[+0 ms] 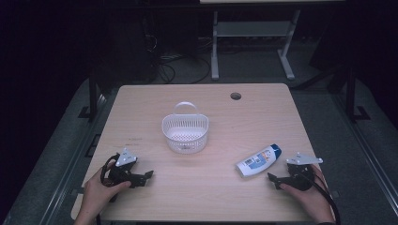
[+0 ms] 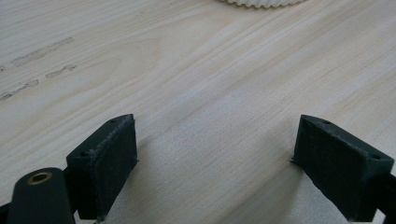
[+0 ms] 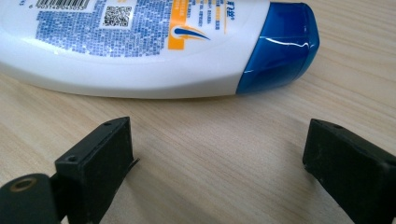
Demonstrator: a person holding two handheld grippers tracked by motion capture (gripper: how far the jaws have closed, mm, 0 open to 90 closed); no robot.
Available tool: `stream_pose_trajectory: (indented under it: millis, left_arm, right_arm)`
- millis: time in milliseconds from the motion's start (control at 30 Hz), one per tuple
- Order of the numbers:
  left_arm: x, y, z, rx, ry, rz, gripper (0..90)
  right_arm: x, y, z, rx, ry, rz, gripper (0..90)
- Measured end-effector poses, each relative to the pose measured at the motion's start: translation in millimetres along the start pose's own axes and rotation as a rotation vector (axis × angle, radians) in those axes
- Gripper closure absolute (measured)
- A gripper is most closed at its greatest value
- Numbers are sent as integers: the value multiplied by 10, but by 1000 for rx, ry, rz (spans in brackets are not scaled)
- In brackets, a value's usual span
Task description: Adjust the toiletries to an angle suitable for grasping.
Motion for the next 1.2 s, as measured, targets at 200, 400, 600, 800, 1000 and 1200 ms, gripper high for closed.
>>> stream_pose_trajectory:
  millis: [200,400,600,800,1000,1200]
  left_arm:
    - [1,0,-2,-1,-1,1,127]
    - [1,1,-2,-1,-1,0,127]
    - [1,1,-2,-2,-1,0,127]
    - [0,0,-3,-1,-1,0,128]
    - [-7,-7,-3,-4,-1,3,129]
    - [-9,-10,-3,-3,-2,3,129]
  right_arm:
    - [-9,-2,-3,-1,1,3,132]
    - [-95,16,17,15,24,1,341]
    - [-190,50,25,40,33,31,527]
    - [-301,97,35,57,57,44,808]
    - [-349,192,82,87,78,60,900]
    - [-310,280,183,105,74,58,900]
Point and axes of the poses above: each handheld gripper's, and its own axes: x roughly forward along the jaws, y roughly out of its top, z roughly to its right, the point moved 1 cm from there along x, roughly forward along the jaws, and after that the axes turned 1 degree about x, right-handed, at the moved point
